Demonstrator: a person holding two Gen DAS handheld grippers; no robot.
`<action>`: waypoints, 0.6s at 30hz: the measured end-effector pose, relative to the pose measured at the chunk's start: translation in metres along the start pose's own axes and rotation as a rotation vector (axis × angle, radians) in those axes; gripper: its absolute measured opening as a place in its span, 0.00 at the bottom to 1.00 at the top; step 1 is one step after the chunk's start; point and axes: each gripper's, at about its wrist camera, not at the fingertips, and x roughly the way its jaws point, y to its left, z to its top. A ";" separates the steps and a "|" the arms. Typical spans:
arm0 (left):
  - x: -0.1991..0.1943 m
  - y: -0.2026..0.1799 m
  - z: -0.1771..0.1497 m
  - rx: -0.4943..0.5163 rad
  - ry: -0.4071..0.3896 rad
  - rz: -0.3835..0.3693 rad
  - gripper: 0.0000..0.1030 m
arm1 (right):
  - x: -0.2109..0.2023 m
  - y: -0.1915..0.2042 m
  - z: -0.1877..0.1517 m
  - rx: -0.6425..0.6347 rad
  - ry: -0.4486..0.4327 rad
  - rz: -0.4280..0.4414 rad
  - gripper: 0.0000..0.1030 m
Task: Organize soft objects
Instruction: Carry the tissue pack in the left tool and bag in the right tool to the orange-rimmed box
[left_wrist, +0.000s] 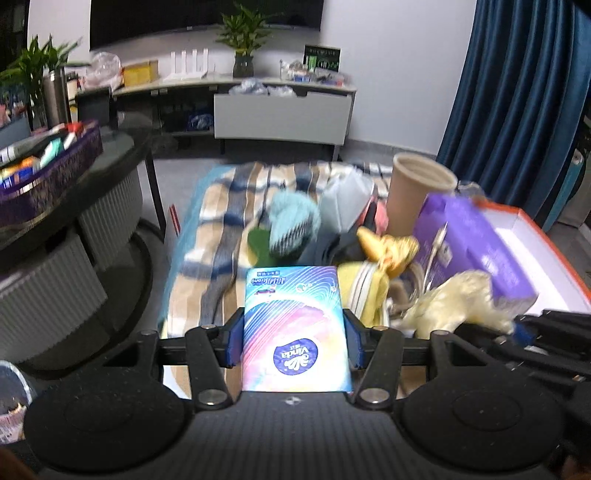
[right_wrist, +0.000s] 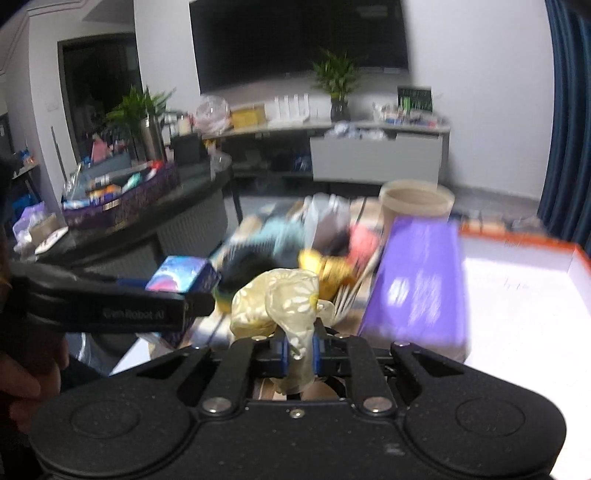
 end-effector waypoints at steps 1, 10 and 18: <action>-0.002 -0.001 0.004 0.001 -0.009 0.003 0.52 | -0.004 -0.002 0.007 -0.002 -0.015 -0.004 0.14; -0.008 -0.015 0.032 -0.010 -0.042 -0.016 0.52 | -0.008 -0.025 0.051 0.051 -0.079 -0.016 0.14; -0.002 -0.028 0.057 0.007 -0.055 -0.029 0.52 | -0.015 -0.046 0.071 0.070 -0.127 -0.050 0.14</action>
